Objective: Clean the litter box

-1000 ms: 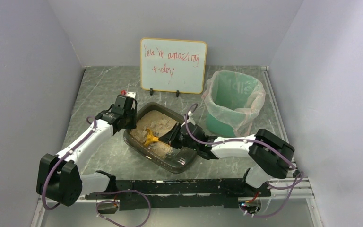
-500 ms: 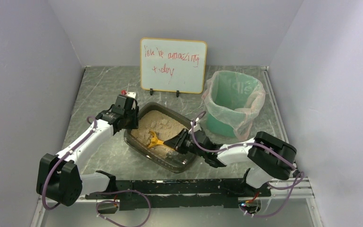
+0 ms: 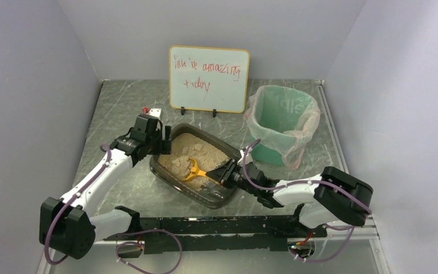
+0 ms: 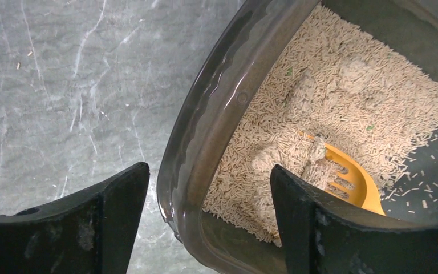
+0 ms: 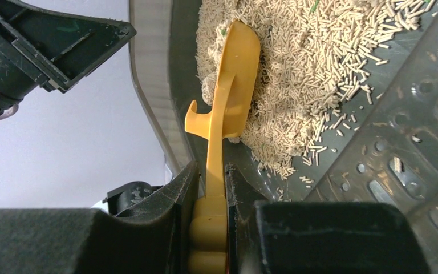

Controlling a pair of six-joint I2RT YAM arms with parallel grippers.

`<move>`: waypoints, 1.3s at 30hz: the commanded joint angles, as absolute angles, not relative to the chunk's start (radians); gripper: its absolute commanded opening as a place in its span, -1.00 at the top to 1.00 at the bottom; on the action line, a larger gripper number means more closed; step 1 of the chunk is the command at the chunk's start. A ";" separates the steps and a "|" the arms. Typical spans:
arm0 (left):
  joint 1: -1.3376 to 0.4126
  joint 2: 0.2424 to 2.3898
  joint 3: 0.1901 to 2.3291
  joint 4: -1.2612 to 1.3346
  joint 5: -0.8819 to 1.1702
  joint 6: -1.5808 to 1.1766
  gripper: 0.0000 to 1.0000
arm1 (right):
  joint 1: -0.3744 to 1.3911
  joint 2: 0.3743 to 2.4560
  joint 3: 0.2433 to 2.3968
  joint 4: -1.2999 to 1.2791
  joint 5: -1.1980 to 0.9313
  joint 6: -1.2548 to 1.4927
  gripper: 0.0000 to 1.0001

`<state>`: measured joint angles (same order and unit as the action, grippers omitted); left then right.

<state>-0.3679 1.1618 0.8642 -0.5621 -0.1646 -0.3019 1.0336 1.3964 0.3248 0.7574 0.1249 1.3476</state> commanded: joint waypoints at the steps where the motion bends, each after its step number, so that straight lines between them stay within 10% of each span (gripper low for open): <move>1: -0.371 1.108 0.886 -0.536 -0.178 -0.312 -0.72 | 1.024 1.324 0.307 0.849 0.174 1.350 1.00; 39: -0.371 0.983 0.870 -0.501 -0.227 -0.301 -0.89 | 0.928 0.677 -0.073 0.863 0.133 1.363 1.00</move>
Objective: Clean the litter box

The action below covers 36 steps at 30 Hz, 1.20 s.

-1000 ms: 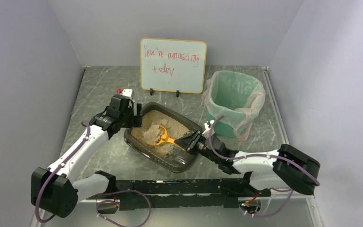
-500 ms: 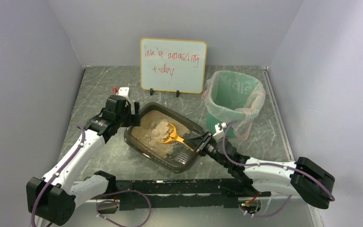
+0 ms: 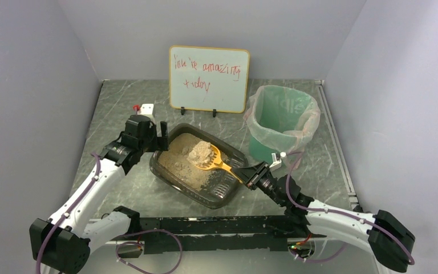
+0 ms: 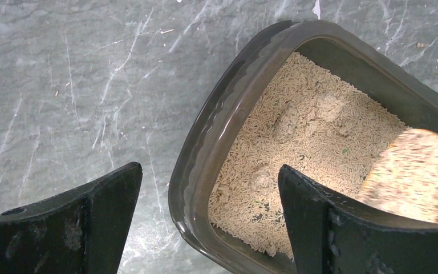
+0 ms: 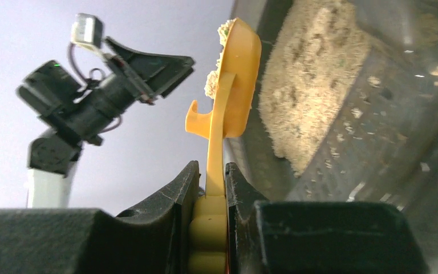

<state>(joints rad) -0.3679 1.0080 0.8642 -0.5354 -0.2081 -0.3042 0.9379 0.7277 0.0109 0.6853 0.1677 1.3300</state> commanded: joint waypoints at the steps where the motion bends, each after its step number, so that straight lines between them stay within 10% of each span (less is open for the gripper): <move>1: -0.371 0.981 0.871 -0.499 -0.226 -0.299 -0.89 | 0.927 0.675 -0.090 0.898 0.121 1.360 1.00; 36: -0.371 0.977 0.869 -0.490 -0.215 -0.293 -0.89 | 0.806 0.756 -0.145 1.025 -0.022 1.430 1.00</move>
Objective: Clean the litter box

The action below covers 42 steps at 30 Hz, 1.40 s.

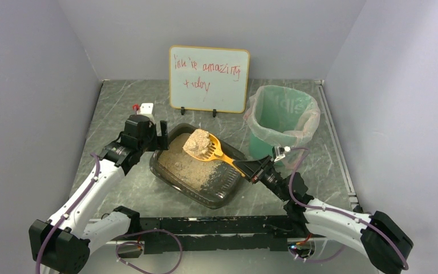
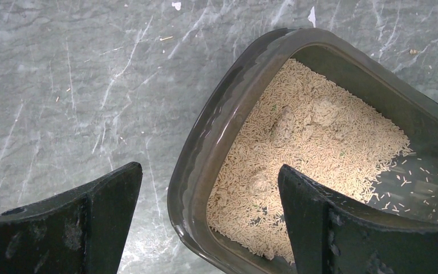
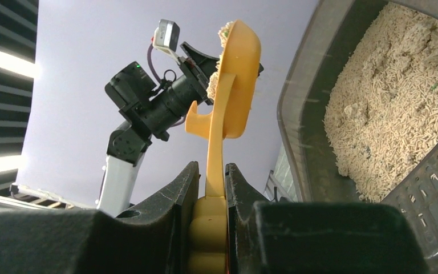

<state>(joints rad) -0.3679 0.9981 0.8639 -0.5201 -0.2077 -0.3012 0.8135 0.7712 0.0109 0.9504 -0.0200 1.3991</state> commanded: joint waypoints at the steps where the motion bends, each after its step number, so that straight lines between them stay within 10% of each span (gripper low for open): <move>1: -0.371 0.977 0.868 -0.487 -0.212 -0.292 -0.89 | 0.811 0.769 -0.099 0.973 -0.069 1.385 1.00; 42: -0.370 0.967 0.867 -0.489 -0.199 -0.292 -0.90 | 0.719 0.683 -0.040 0.831 -0.214 1.364 1.00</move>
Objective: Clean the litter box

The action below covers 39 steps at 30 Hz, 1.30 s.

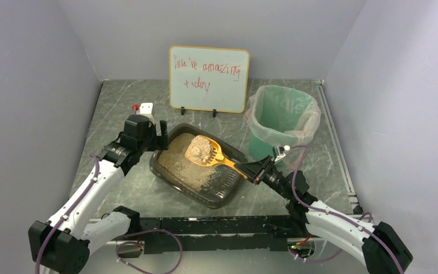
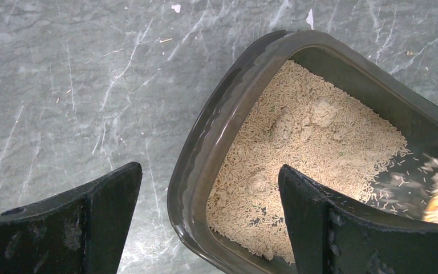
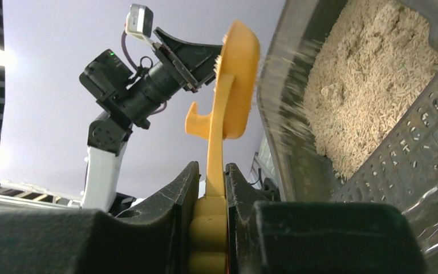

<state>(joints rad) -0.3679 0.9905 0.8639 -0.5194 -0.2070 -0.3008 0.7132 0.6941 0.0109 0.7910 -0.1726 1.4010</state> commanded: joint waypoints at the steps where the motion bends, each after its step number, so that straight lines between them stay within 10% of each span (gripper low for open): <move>1: -0.370 0.963 0.866 -0.483 -0.200 -0.290 -0.90 | 0.714 0.682 -0.062 0.844 -0.227 1.372 1.00; 39: -0.367 0.949 0.862 -0.481 -0.167 -0.286 -0.89 | 0.687 0.450 -0.079 0.690 -0.159 1.364 1.00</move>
